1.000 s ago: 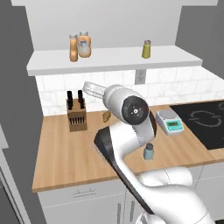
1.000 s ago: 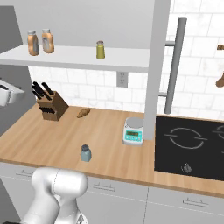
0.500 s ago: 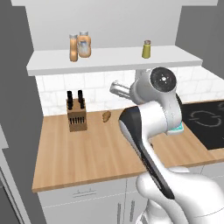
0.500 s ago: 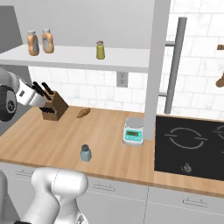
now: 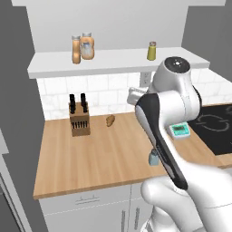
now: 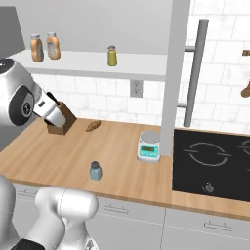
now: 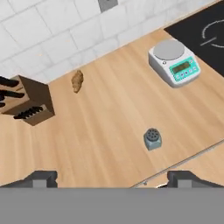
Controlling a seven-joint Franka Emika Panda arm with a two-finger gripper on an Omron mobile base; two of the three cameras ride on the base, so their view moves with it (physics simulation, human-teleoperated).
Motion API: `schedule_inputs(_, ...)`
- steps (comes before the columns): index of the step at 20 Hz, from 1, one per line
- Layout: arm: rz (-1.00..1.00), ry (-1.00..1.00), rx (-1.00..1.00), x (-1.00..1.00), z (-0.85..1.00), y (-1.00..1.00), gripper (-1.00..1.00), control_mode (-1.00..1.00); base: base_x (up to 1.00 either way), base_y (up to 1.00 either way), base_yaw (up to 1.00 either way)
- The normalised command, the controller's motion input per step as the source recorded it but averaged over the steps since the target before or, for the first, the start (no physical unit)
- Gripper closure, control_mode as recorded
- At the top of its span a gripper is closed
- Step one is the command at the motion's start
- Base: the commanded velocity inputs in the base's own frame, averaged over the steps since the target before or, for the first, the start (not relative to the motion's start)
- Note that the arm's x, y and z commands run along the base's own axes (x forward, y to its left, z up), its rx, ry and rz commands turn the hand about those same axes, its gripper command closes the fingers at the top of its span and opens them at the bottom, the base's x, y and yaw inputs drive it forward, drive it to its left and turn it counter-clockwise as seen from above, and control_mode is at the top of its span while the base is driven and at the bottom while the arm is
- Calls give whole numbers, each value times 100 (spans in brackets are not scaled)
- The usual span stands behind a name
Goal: Put the shaker and condiment bottle from the counter next to their counterparts in the cabinet.
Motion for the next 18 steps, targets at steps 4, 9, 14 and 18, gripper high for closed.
schedule_inputs(4, 0, 25, 0, -20, -36, -46, -100, -100, 0, 0, 0)
schedule_inputs(9, -1, 9, -5, -45, -41, -23, -100, -100, 0, 0, 0)
schedule_inputs(14, 0, 9, -8, -44, -53, -22, -100, -100, 0, 0, 0)
schedule_inputs(18, 0, 13, 0, 0, -13, -11, -100, -100, 0, 0, 0)
